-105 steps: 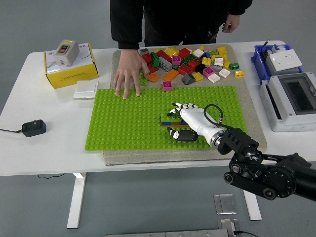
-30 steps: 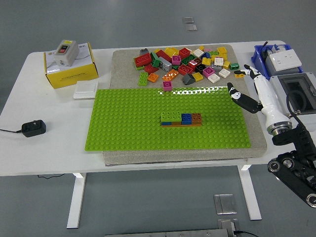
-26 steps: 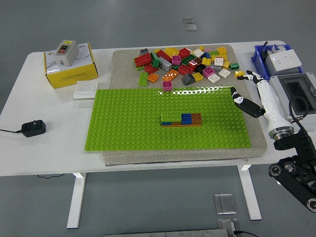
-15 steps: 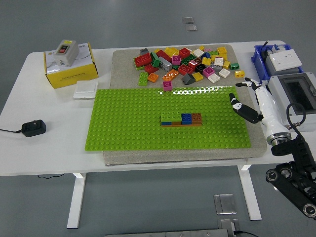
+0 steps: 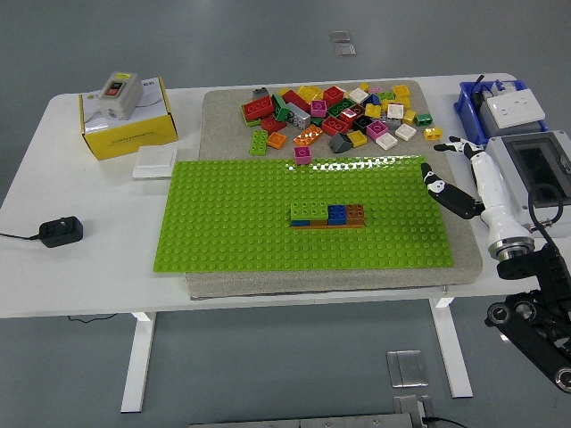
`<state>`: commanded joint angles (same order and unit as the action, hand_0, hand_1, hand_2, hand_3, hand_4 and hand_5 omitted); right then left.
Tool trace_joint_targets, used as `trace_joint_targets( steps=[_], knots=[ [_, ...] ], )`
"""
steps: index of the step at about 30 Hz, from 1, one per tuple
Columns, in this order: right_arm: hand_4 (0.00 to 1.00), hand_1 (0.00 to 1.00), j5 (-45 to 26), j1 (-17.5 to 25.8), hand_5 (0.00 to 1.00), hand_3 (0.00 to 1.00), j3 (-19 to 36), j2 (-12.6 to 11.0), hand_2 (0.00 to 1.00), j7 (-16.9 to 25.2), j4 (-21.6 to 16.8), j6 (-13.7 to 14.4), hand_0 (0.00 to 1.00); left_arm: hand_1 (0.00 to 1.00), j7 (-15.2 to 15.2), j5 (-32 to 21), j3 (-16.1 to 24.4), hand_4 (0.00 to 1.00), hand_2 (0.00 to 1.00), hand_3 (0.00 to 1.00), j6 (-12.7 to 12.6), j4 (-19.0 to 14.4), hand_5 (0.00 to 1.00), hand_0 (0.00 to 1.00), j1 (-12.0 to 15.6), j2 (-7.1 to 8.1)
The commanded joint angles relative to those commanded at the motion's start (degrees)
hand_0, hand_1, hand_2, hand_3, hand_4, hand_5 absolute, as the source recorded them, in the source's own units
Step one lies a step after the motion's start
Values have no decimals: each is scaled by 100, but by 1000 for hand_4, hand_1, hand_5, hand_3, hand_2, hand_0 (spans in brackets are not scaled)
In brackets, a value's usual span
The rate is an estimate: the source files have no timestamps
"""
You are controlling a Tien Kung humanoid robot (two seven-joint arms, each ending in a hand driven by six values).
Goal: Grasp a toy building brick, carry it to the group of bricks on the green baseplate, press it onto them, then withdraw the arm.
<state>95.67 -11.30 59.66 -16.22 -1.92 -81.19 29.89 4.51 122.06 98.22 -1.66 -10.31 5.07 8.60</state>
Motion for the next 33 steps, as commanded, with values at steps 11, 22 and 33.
trace_joint_targets(
  steps=[11, 22, 33],
  knots=[
    [663, 892, -343, 1, 458, 675, 172, -37, 909, 121, -123, -8, 873, 606, 82, 437, 428, 257, 538, 625, 100, 0, 721, 624, 24, -52],
    [613, 886, -409, 29, 431, 620, 339, -89, 908, 170, -174, -3, 870, 606, 85, 300, 289, 288, 541, 632, 99, 0, 721, 627, -46, -25],
    [603, 885, -430, 19, 427, 617, 446, -111, 908, 202, -250, -8, 866, 607, 107, 508, 525, 296, 542, 631, 143, 0, 714, 627, -32, -36]
  ],
)
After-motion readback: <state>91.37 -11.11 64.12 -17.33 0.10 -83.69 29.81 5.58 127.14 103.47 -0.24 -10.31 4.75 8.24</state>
